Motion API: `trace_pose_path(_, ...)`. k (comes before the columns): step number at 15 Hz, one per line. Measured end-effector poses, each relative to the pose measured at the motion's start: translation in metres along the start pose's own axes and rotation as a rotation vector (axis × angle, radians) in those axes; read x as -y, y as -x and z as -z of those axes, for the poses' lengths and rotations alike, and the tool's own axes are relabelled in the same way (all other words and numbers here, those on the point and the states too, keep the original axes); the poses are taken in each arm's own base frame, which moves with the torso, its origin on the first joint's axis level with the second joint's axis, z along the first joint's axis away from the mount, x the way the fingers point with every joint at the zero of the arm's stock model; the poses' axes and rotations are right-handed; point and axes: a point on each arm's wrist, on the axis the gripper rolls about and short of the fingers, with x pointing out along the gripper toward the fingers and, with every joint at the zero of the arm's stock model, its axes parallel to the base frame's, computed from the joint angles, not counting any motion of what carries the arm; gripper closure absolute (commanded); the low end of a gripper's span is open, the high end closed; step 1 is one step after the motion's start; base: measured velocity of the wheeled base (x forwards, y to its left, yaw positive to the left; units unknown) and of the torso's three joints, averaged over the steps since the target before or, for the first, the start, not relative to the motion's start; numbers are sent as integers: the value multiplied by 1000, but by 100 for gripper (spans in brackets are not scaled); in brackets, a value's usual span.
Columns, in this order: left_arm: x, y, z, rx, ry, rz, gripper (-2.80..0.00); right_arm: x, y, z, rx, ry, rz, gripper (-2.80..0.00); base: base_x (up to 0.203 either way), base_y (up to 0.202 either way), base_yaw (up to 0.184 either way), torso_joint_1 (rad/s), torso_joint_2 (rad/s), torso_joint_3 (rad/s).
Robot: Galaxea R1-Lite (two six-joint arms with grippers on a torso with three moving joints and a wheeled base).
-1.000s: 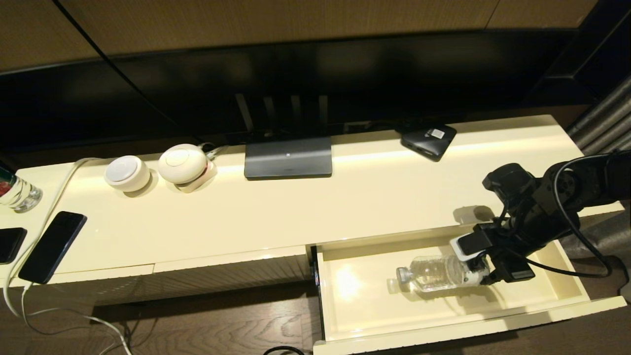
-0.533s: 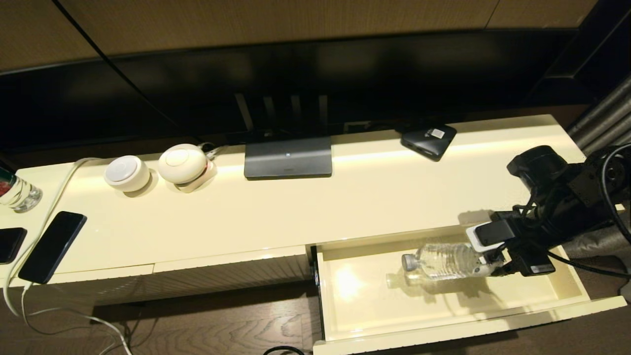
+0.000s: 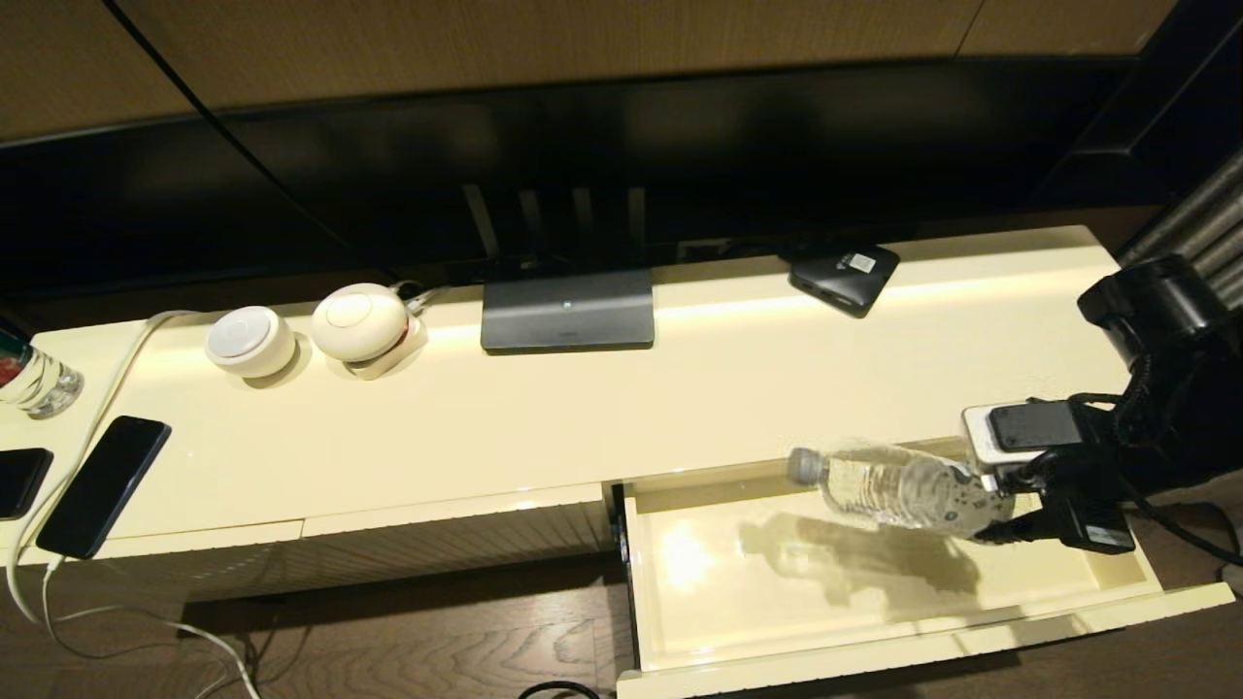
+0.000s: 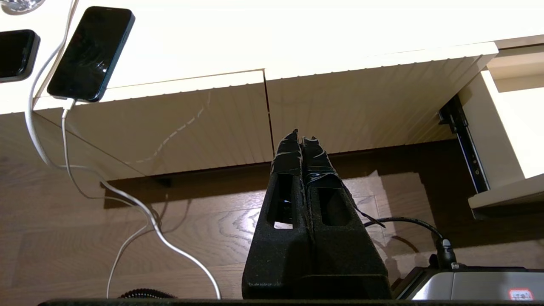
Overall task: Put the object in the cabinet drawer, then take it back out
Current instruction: Take the mineral water out of the drawer and put it on the table
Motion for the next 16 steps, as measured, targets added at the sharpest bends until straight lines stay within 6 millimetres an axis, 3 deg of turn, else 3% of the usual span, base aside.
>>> trace_pose_path(8, 0, 0, 0, 0, 0, 0, 0, 11, 20, -11, 169, -435, 266, 0, 0, 0, 0, 0, 0, 0)
trace_pose_path(16, 0, 0, 0, 0, 0, 0, 0, 33, 5, -8, 247, -871, 658, 0, 0, 0, 0, 0, 0, 0)
